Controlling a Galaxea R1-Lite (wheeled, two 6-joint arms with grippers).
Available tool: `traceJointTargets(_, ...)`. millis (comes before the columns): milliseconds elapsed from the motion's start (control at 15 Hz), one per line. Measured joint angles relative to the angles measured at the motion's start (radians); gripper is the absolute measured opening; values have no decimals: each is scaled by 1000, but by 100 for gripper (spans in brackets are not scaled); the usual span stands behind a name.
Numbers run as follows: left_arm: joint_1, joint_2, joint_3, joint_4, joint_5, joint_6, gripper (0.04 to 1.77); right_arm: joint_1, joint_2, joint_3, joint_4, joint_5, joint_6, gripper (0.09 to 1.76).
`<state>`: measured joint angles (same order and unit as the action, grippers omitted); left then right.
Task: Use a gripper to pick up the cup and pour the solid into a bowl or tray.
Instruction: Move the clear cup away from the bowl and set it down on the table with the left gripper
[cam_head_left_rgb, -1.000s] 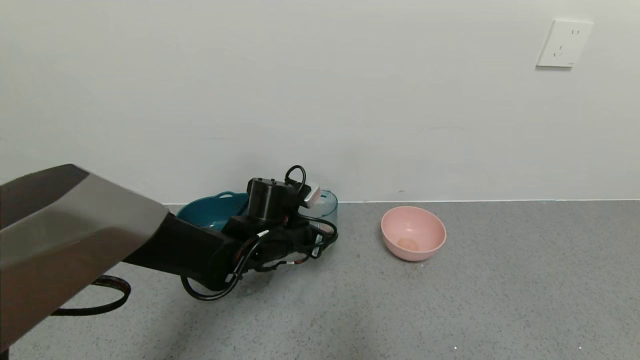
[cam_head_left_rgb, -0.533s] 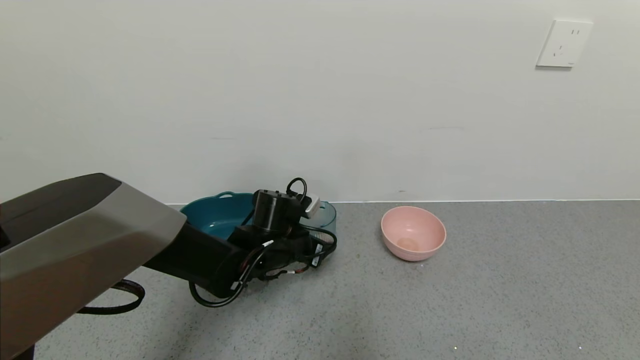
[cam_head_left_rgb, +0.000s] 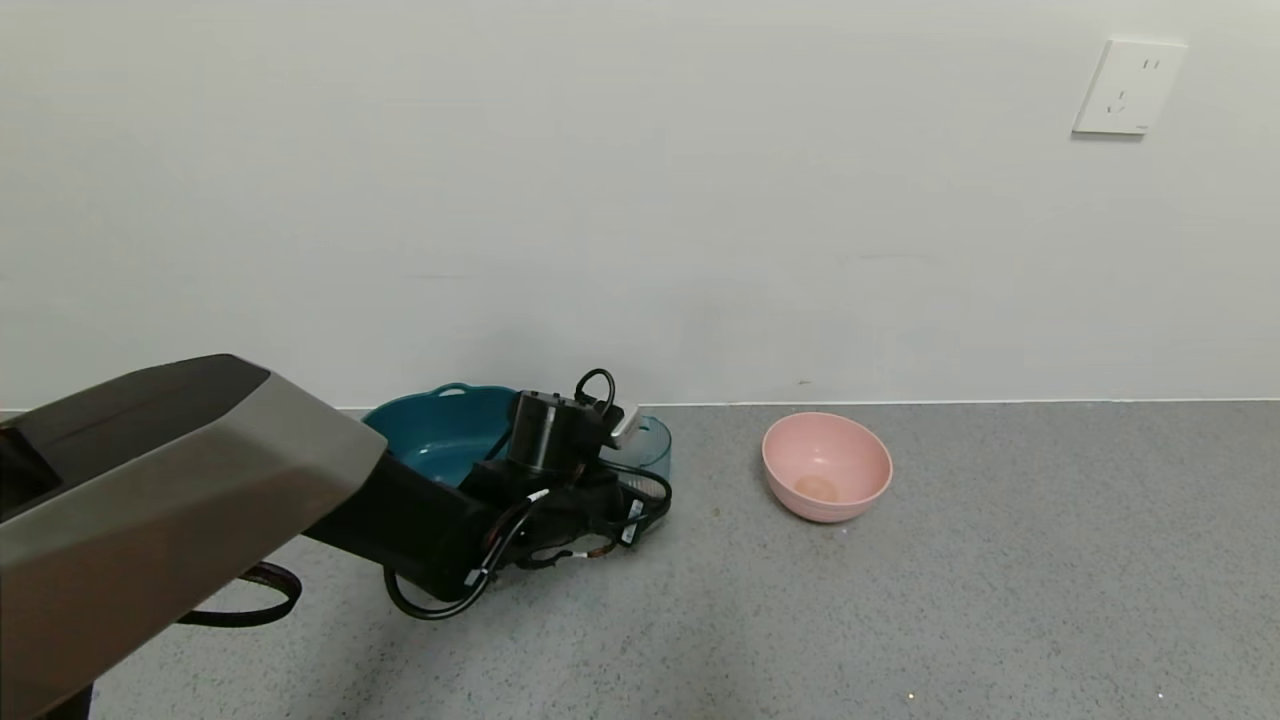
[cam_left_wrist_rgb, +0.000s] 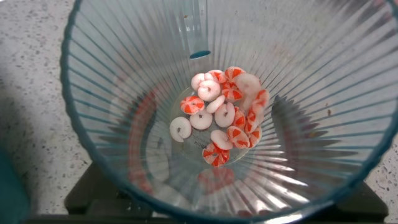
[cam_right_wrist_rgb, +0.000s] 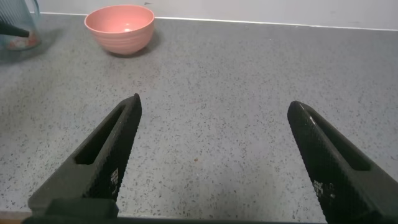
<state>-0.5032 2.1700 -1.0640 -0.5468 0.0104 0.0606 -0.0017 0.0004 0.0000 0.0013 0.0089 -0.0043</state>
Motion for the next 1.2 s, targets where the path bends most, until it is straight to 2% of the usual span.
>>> traceJointTargets(133, -1, 6, -2, 0, -1, -1, 141, 0, 0, 0, 0, 0, 0, 171)
traceJointTargets(467, -1, 15, -3, -1, -2, -1, 155, 0, 0, 0, 0, 0, 0, 171)
traceJointTargets(1200, 3, -40, 16, 2, -1, -3, 167, 0, 0, 0, 0, 0, 0, 171)
